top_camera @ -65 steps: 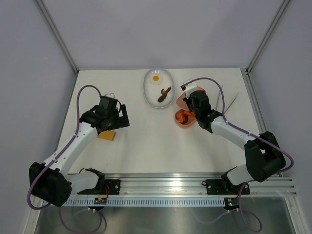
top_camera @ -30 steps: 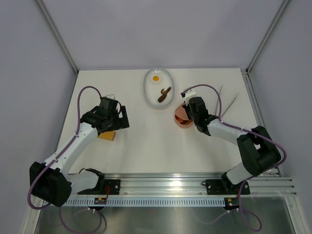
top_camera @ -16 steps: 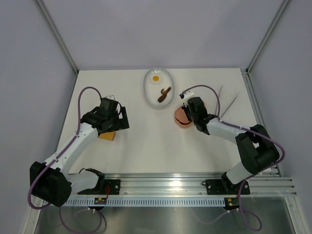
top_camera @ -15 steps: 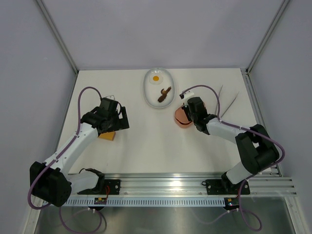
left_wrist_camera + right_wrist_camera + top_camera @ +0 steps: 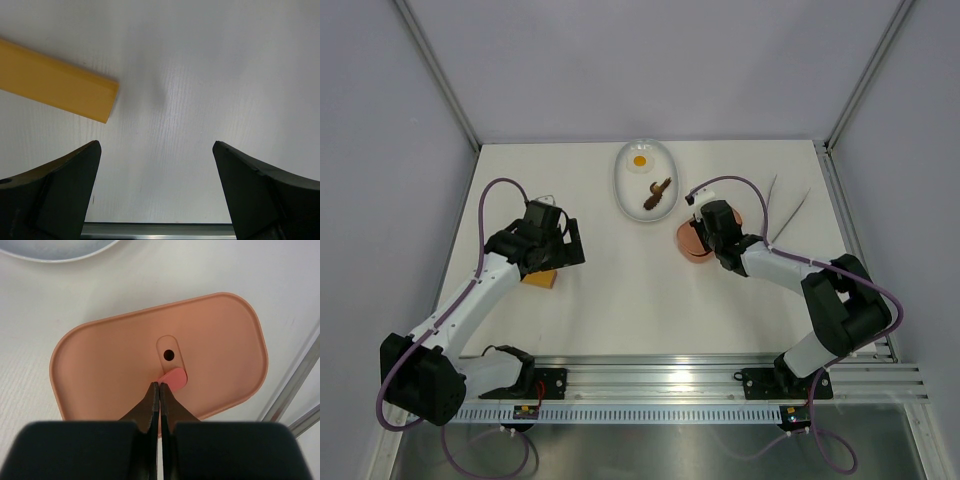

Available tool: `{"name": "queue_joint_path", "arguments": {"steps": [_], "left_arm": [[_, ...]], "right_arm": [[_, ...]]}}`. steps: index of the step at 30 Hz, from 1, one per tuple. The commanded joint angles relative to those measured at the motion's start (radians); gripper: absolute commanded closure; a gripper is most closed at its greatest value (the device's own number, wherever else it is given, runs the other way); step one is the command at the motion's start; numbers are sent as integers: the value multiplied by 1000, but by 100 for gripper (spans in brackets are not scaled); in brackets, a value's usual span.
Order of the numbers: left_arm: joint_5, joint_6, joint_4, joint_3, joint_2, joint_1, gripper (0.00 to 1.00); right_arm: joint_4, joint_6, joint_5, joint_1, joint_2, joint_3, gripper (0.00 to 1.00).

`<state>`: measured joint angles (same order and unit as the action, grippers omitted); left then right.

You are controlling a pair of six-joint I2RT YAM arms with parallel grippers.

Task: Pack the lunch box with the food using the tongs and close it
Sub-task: Close the box lid on the packing box.

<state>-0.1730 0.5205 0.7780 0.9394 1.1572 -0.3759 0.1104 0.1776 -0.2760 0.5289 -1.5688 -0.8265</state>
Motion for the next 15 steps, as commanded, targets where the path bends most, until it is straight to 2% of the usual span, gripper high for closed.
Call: {"name": "queue_joint_path", "arguments": {"steps": [1, 15], "left_arm": [[-23, -11, -14, -11, -28, -3, 1], [-16, -13, -19, -11, -25, -3, 1]], "right_arm": [[11, -13, -32, 19, 27, -34, 100], [3, -15, -84, 23, 56, -10, 100]]}}
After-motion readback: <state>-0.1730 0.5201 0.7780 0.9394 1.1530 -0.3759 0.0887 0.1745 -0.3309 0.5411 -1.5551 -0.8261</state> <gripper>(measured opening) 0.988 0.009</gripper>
